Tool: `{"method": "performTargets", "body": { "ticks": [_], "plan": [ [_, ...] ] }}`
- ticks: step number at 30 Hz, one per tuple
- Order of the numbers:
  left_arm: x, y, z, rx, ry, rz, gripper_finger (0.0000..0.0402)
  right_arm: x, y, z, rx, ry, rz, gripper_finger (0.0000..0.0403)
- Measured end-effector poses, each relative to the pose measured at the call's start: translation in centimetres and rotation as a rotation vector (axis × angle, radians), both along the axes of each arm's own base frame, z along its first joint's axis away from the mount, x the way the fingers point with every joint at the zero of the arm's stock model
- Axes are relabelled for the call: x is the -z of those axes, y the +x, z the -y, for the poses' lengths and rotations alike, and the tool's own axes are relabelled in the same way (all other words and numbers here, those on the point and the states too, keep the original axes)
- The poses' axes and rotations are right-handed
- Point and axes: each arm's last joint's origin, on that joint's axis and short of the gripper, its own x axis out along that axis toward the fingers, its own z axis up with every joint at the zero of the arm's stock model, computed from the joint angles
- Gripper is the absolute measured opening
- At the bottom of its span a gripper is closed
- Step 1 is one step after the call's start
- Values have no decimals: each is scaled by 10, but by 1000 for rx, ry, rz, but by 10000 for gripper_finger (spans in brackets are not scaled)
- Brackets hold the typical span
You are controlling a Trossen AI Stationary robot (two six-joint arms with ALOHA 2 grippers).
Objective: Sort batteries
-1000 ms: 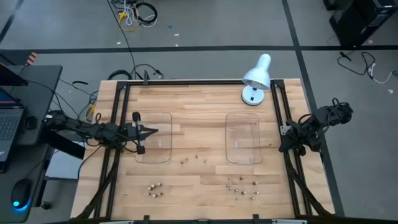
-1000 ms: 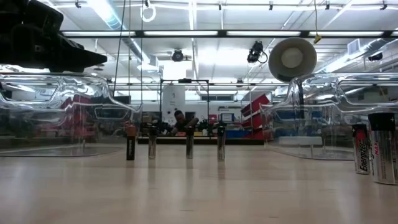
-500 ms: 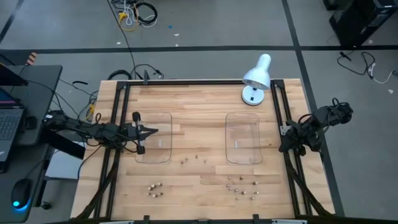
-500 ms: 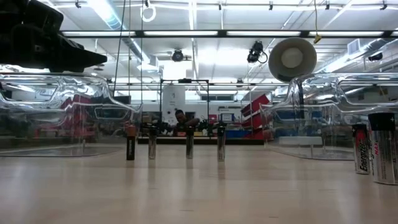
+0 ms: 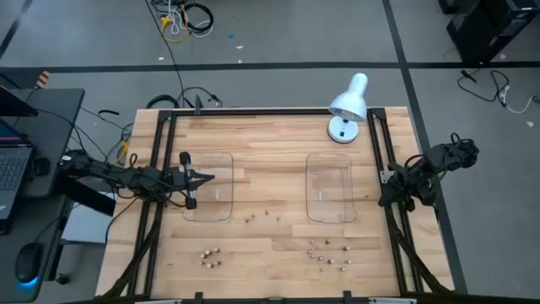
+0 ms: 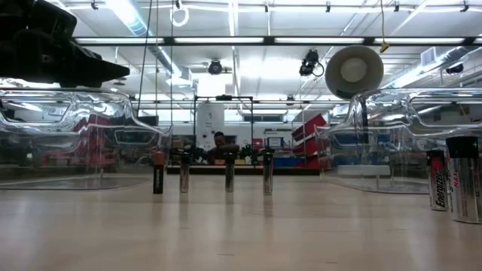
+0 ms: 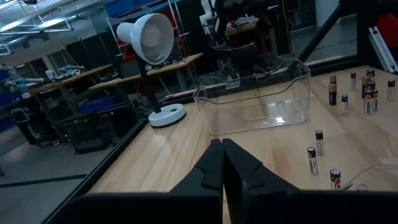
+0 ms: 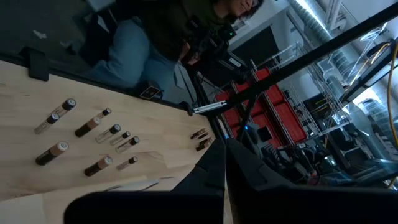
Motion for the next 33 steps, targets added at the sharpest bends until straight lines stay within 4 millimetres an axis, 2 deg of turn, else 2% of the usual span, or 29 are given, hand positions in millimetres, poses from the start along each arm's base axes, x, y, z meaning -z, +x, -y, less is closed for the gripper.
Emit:
{"method": "performTargets", "body": {
  "ticks": [29, 33],
  "plan": [
    [-2, 0, 0, -1, 48, 15, 1, 0, 0, 0, 0, 0, 0, 3],
    [-2, 0, 0, 0, -21, 28, 1, 0, 0, 0, 0, 0, 0, 3]
  ]
}}
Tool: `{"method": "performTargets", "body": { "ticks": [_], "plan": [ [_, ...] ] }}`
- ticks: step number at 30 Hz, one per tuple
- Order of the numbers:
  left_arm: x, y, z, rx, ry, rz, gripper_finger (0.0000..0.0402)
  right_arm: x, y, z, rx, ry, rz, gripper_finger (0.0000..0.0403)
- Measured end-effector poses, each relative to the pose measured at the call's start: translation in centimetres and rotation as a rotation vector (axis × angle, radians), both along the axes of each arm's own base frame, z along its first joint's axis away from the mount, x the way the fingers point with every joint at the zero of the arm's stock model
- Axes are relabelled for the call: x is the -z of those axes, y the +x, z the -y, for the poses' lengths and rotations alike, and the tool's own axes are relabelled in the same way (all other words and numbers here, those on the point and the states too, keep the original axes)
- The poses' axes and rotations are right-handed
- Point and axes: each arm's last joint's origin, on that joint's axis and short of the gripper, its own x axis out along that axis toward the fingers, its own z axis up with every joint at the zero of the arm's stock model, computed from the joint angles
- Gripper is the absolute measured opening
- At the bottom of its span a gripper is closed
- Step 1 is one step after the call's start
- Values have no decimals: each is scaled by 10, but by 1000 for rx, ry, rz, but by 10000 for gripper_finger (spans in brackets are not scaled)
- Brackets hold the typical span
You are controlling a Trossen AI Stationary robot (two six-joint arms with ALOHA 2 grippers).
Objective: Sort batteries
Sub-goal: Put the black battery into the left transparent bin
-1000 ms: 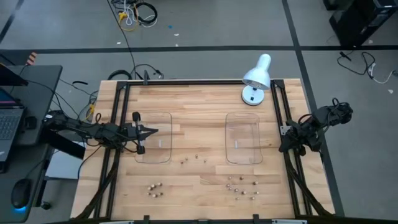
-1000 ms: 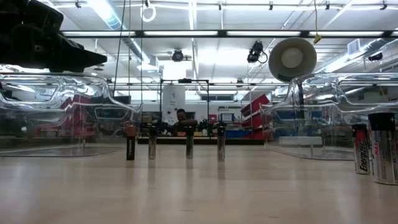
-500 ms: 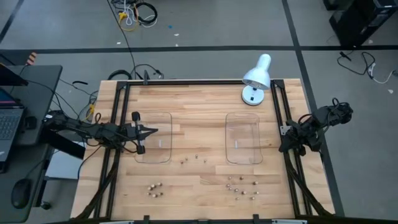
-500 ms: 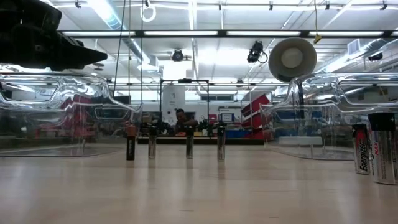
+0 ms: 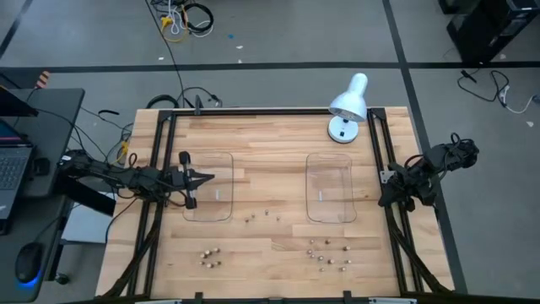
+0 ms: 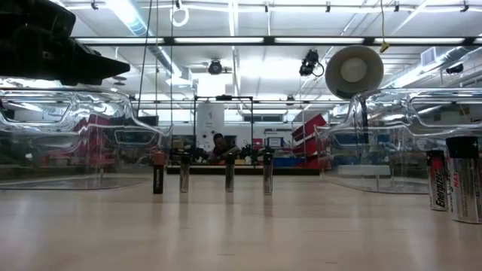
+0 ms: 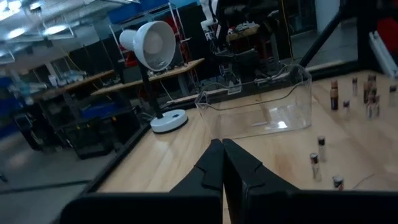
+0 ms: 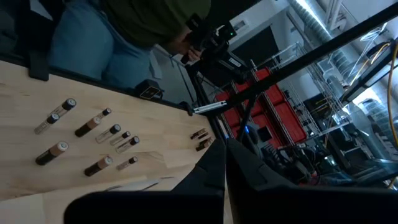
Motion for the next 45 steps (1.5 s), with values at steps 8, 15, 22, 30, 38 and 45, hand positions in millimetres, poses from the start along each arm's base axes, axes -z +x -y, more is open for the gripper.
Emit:
{"method": "performTargets", "body": {
  "ticks": [8, 15, 22, 30, 38, 45],
  "plan": [
    [-4, 0, 0, 4, -100, 53, 1, 0, 0, 0, 0, 0, 0, 3],
    [-16, -1, 2, 87, -179, 181, 1, 0, 0, 0, 0, 0, 0, 3],
    [-51, -5, 4, 189, -181, 281, 1, 0, 0, 0, 0, 0, 0, 3],
    [-72, 3, 6, 177, -125, 233, 1, 0, 0, 0, 0, 0, 0, 3],
    [-80, 16, 9, 159, -71, 205, 1, 0, 0, 0, 0, 0, 0, 3],
    [-85, 19, 10, 156, -78, 257, 1, 0, 0, 0, 0, 0, 0, 3]
  ]
}}
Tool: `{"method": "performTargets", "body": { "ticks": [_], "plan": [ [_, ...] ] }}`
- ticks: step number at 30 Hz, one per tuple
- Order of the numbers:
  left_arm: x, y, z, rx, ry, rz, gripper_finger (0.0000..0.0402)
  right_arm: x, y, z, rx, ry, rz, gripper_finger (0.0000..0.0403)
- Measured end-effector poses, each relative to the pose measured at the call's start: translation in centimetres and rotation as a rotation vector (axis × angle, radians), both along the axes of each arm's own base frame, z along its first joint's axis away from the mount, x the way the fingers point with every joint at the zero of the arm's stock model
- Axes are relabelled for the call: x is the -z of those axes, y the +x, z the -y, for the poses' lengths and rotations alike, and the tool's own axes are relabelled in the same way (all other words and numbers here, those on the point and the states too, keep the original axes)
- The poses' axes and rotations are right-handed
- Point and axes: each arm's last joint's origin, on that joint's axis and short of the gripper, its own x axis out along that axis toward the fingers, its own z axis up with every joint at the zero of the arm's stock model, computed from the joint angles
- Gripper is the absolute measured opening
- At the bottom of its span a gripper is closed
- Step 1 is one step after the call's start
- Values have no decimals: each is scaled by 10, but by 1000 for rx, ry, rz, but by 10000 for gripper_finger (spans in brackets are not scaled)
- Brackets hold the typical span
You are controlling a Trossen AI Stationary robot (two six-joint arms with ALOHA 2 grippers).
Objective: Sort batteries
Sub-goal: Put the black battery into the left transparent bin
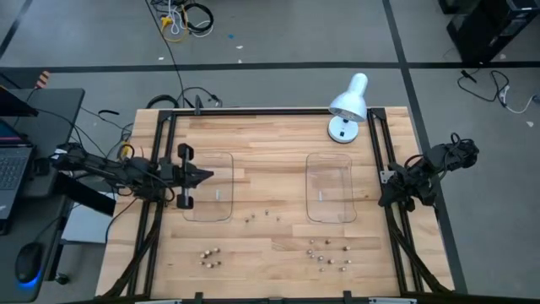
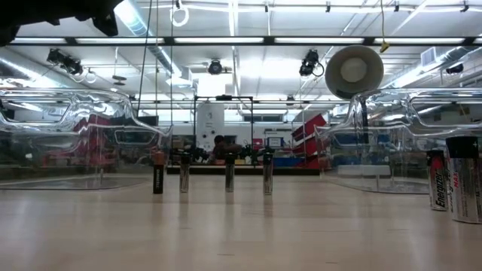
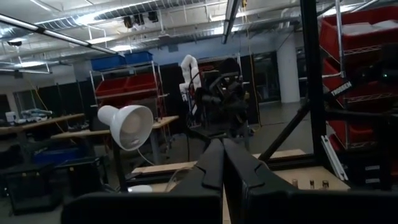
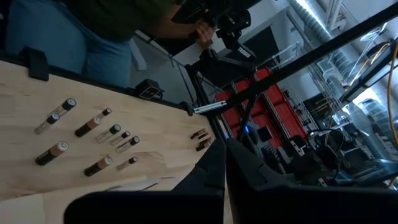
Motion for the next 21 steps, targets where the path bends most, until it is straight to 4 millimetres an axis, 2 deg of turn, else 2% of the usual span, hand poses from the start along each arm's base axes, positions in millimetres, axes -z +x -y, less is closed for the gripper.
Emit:
{"method": "performTargets", "body": {
  "ticks": [6, 9, 12, 14, 17, 21],
  "plan": [
    [-2, -1, 0, -2, -8, 25, 1, -6, 1, 0, -1, 16, 60, 3],
    [-2, -1, 0, -2, -8, 25, 1, -9, 3, -3, -56, 141, 11, 3],
    [-2, -1, 0, -3, -8, 23, 1, -14, 9, -6, -61, 255, 47, 3],
    [-2, 0, 0, -11, -10, 23, 1, -20, 16, -7, 0, 388, 66, 3],
    [-2, 0, -2, -50, -23, 24, 1, -23, 35, -9, 179, 560, 50, 3],
    [-3, 0, -2, -84, -34, 24, 1, -22, 62, -16, 291, 652, -15, 3]
  ]
}}
